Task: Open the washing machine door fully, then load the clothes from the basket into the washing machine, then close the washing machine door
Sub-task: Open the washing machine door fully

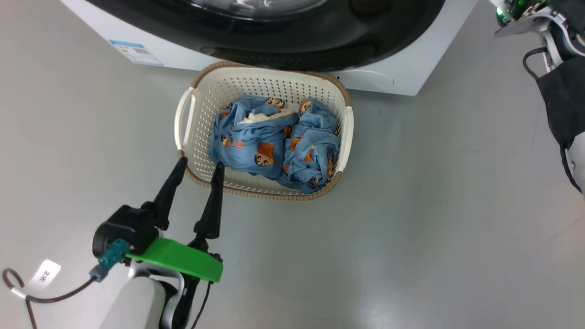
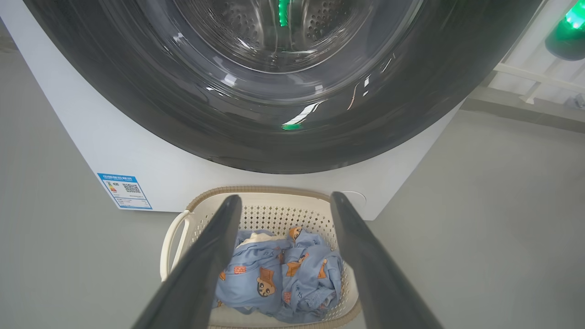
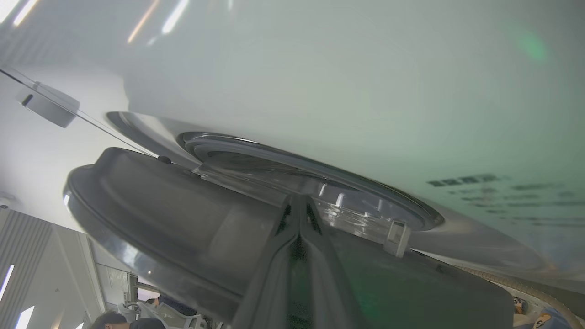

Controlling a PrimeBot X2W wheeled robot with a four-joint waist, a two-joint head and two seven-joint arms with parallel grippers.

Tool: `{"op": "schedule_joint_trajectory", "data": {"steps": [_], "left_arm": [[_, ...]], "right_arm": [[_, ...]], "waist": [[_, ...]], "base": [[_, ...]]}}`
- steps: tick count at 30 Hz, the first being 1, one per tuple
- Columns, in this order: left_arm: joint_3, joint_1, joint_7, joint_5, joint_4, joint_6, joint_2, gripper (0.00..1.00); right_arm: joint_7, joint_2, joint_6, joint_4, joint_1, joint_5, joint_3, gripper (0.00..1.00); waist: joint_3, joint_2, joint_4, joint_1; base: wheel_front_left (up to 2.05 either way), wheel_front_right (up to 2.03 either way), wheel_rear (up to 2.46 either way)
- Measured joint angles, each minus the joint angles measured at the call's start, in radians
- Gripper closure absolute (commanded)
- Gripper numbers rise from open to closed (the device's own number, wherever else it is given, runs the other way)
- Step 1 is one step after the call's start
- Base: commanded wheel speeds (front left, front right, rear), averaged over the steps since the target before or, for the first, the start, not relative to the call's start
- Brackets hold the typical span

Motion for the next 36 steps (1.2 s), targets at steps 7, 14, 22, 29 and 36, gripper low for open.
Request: {"op": "schedule_joint_trajectory", "data": {"steps": [7, 14, 22, 29, 36], "left_arm": [[-0.005, 0.001, 0.0, 0.0, 0.005, 0.0, -0.001, 0.0], [-0.005, 0.006, 0.0, 0.0, 0.013, 0.0, -0.001, 0.0], [0.005, 0.056, 0.0, 0.002, 0.013, 0.0, 0.002, 0.0], [0.026, 0.093, 0.0, 0.01, 0.012, 0.0, 0.003, 0.0], [0.051, 0.133, 0.0, 0.021, 0.01, 0.0, 0.002, 0.0]], "right_arm": [[0.009, 0.005, 0.0, -0.013, 0.03, -0.008, 0.016, 1.0], [0.035, 0.009, 0.0, -0.043, 0.083, -0.008, 0.04, 1.0], [0.07, 0.024, 0.0, -0.071, 0.174, -0.008, 0.072, 1.0], [0.11, 0.04, 0.0, -0.092, 0.247, -0.007, 0.104, 1.0], [0.14, 0.054, 0.0, -0.123, 0.319, -0.006, 0.123, 1.0]], "waist": [[-0.022, 0.0, 0.003, -0.0001], [-0.053, 0.0, -0.001, 0.0], [-0.113, 0.0, -0.011, 0.0], [-0.168, 0.0, -0.018, 0.0], [-0.22, 0.0, -0.016, 0.0]], "base": [[0.0, 0.0, 0.0], [0.0, 0.0, 0.0], [0.0, 0.0, 0.0], [0.0, 0.0, 0.0], [0.0, 0.0, 0.0]]}}
